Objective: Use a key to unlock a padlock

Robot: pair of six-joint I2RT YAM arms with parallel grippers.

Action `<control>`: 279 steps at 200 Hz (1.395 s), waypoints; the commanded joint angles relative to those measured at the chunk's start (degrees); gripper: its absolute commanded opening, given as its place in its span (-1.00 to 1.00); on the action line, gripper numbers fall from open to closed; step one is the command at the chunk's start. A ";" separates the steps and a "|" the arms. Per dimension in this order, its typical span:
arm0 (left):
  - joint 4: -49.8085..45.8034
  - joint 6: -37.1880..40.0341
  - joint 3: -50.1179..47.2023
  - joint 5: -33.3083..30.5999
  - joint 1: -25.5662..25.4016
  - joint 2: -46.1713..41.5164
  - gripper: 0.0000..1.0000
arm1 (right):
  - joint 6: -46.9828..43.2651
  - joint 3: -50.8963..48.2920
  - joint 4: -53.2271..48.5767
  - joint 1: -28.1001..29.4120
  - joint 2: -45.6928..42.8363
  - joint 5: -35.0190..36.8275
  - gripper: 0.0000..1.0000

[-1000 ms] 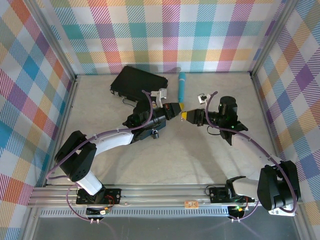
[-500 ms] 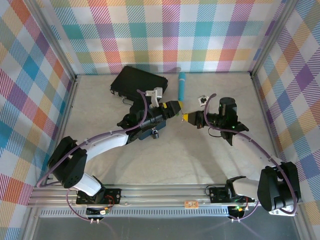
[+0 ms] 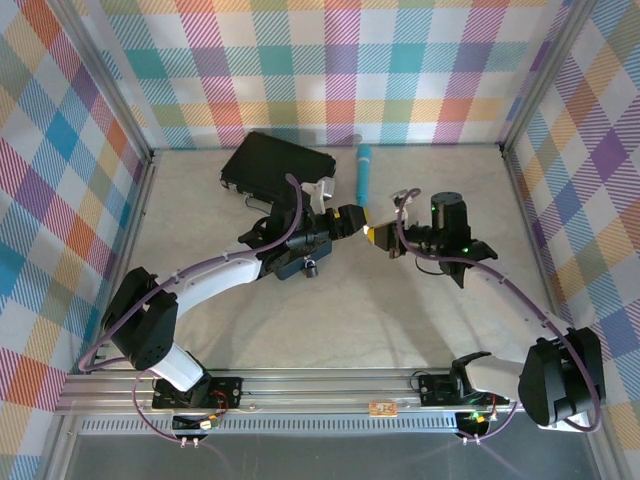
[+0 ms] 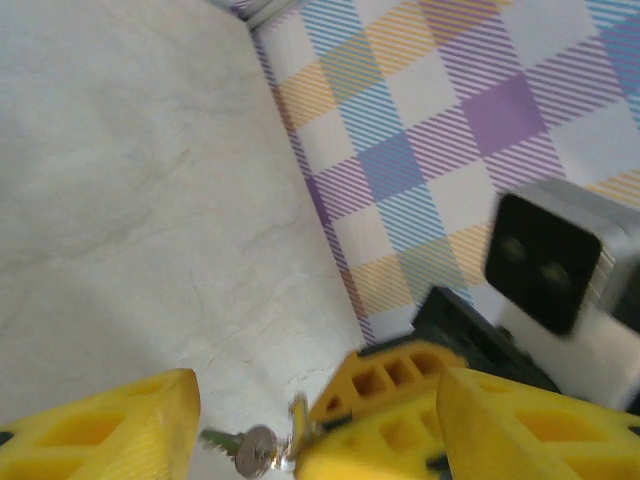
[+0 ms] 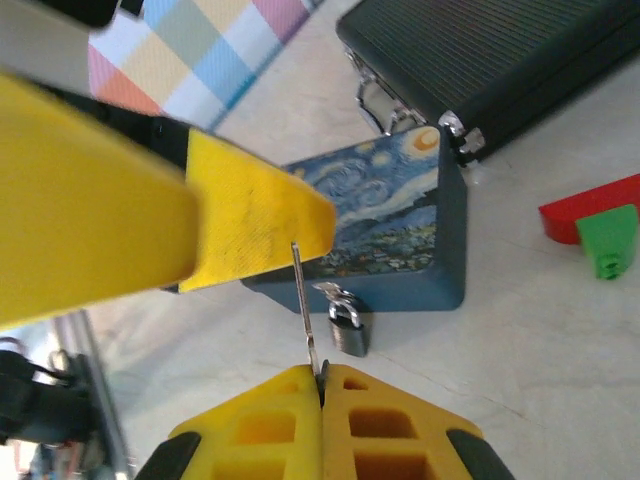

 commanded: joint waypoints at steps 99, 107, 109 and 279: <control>-8.08 -23.64 5.17 -6.10 -1.03 3.28 -0.06 | -13.28 2.26 -3.99 11.84 -2.32 33.21 -1.00; -7.99 -23.68 5.29 -6.20 -1.09 3.38 -0.06 | -13.22 2.47 -3.82 12.15 -1.87 32.73 -1.00; -7.95 -23.70 5.35 -6.26 -1.06 3.36 -0.07 | -13.15 2.54 -3.71 12.19 -1.70 32.63 -1.00; -6.13 -23.51 6.58 -7.11 -1.68 6.98 -0.87 | -12.84 2.94 -1.41 14.27 1.15 29.97 -1.00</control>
